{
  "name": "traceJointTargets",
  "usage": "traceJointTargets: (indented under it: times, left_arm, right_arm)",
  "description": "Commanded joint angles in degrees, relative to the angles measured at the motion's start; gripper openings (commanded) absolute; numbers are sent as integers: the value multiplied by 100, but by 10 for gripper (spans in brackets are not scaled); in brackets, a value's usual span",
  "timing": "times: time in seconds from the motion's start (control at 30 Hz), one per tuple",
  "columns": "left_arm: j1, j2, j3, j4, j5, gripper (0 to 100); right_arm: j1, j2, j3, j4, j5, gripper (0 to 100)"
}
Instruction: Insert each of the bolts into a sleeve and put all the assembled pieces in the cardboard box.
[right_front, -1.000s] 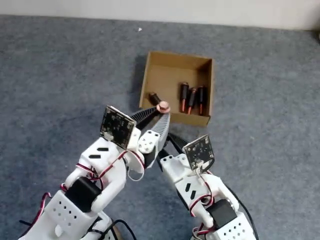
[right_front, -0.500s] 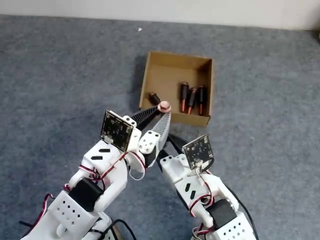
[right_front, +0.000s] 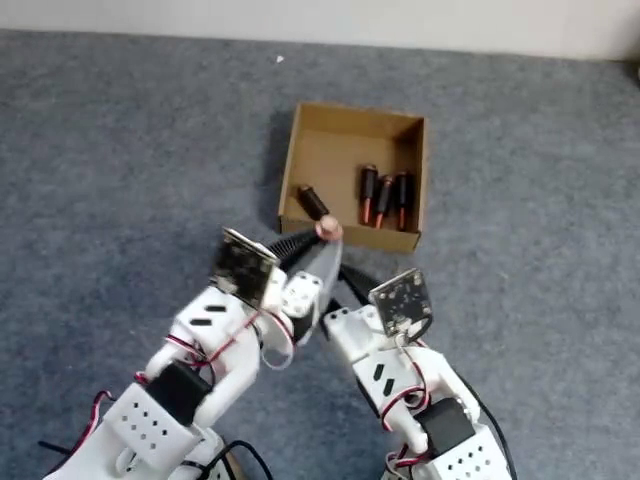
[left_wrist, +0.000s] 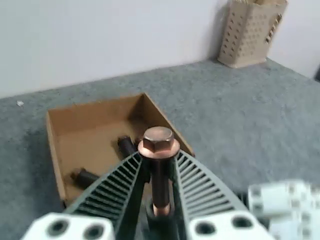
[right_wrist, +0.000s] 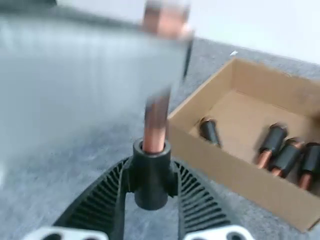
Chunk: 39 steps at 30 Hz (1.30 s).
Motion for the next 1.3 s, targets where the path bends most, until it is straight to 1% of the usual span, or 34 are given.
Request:
traceJointTargets:
  times: [0.0, 0.1, 0.3, 0.43, 0.5, 0.57, 0.67, 0.7, 0.83, 0.97, 1.07, 1.2, 1.27]
  left_arm:
    - [-84, 31, 154, 0, 18, 91]
    - [-92, 31, 101, 413, 9, 155]
    - [-136, 40, -426, 1407, -44, 184]
    - [-145, 31, -646, 2022, -879, 183]
    - [-171, 31, -620, 2259, -1257, 153]
    - [-391, 31, -611, 2391, -1538, 100]
    - [-954, 31, -611, 2382, -1644, 16]
    - [-1174, 31, -611, 2382, -1644, 2]
    - [-1956, 31, -514, 2382, -1644, 13]
    - [-2466, 31, -110, 2356, -1644, 13]
    - [-2598, 31, 382, 2004, -1635, 13]
    - [-2809, 31, 1059, 1204, -1635, 13]
    - [-2976, 31, 1279, 888, -1635, 13]
  right_arm:
    - [505, -127, 242, -198, 9, 5]
    - [549, -127, 242, -198, 9, 5]
    - [558, -127, 286, -198, 9, 5]
    - [558, -127, 286, -198, 9, 5]
    - [558, -127, 295, -198, 9, 5]
    - [558, -127, 295, -198, 9, 5]
    - [558, -127, 303, -180, 9, 5]
    - [558, -127, 303, -171, 9, 5]
    - [611, -127, 426, -171, 9, 5]
    - [760, -127, 462, -171, 9, 5]
    - [963, -127, 418, -171, 9, 5]
    - [1244, -127, 391, -171, 9, 5]
    - [1349, -119, 119, -163, 9, 5]
